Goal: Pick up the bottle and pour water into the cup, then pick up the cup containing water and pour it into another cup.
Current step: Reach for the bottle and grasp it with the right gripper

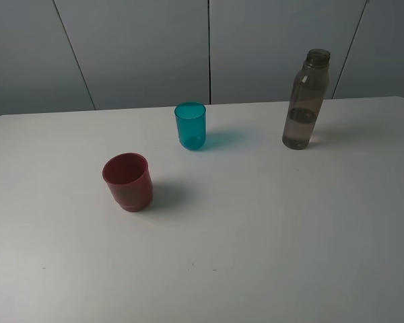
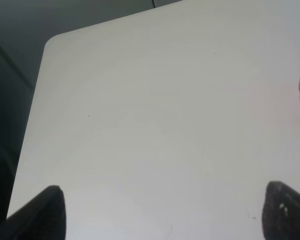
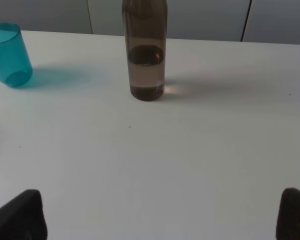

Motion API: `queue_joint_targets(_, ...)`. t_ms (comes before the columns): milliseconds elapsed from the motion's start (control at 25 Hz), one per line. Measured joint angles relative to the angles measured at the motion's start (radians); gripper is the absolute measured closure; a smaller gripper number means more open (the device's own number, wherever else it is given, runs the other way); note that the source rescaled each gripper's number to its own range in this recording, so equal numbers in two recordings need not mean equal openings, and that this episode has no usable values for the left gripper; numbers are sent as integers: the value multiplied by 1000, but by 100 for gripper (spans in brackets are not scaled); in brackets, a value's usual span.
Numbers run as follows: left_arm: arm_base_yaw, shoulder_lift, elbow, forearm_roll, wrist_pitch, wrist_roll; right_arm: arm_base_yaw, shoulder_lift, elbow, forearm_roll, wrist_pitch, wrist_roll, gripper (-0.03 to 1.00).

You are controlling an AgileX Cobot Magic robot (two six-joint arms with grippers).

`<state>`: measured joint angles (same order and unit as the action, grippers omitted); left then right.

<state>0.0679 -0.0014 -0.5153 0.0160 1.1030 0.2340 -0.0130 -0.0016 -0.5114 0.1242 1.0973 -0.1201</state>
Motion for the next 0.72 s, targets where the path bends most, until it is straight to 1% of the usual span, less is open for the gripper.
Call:
queue_joint_targets(640, 0, 0, 0, 0, 0, 0, 0, 0, 0, 0, 0, 0, -3)
queue_joint_targets(720, 0, 0, 0, 0, 0, 0, 0, 0, 0, 22, 0, 0, -3)
